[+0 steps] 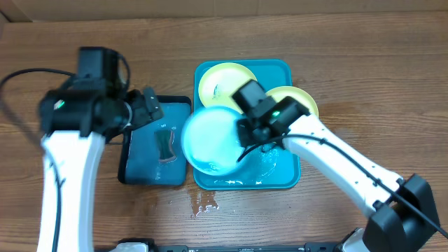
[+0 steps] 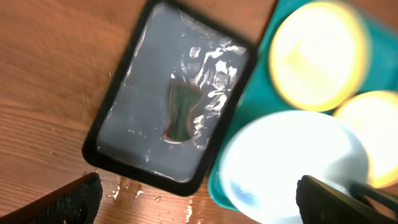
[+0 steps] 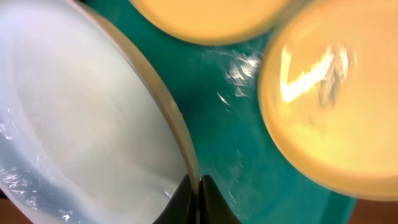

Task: Clean dirty plates on tray and stack at the side
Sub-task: 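Lift the white plate with the right gripper and tilt it over the sink tray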

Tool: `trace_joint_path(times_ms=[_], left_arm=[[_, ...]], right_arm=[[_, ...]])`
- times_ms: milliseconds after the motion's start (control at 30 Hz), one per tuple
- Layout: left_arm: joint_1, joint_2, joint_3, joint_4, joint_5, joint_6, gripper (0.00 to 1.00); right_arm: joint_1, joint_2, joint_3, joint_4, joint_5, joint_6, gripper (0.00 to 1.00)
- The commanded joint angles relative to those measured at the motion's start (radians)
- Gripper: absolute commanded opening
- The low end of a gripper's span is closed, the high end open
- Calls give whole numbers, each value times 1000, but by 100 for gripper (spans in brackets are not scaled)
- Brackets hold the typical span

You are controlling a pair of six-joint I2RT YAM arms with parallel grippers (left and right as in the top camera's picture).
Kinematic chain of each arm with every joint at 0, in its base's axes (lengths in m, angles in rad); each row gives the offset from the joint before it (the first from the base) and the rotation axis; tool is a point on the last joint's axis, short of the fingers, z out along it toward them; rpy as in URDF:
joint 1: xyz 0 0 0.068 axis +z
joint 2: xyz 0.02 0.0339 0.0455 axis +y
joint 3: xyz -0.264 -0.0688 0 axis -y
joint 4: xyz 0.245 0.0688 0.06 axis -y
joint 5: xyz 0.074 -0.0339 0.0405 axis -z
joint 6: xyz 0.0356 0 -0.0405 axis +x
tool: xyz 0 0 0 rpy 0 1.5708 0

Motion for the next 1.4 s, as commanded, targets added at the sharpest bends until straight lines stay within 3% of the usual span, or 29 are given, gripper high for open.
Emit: trace_joint_path(times_ms=[0, 267, 500, 767, 1367], left_arm=[[13, -87, 108, -50, 11, 6, 100], [13, -241, 150, -117, -6, 61, 100], [13, -321, 150, -134, -101, 61, 100], [13, -320, 147, -134, -101, 61, 100], [13, -312, 147, -149, -101, 61, 100]], right_arm=[[105, -36, 60, 87, 113, -23, 4], [278, 60, 60, 349, 392, -24, 4], [374, 113, 61, 460, 640, -108, 4], [489, 112, 61, 471, 903, -159, 4], [599, 108, 63, 481, 1130, -164, 4]])
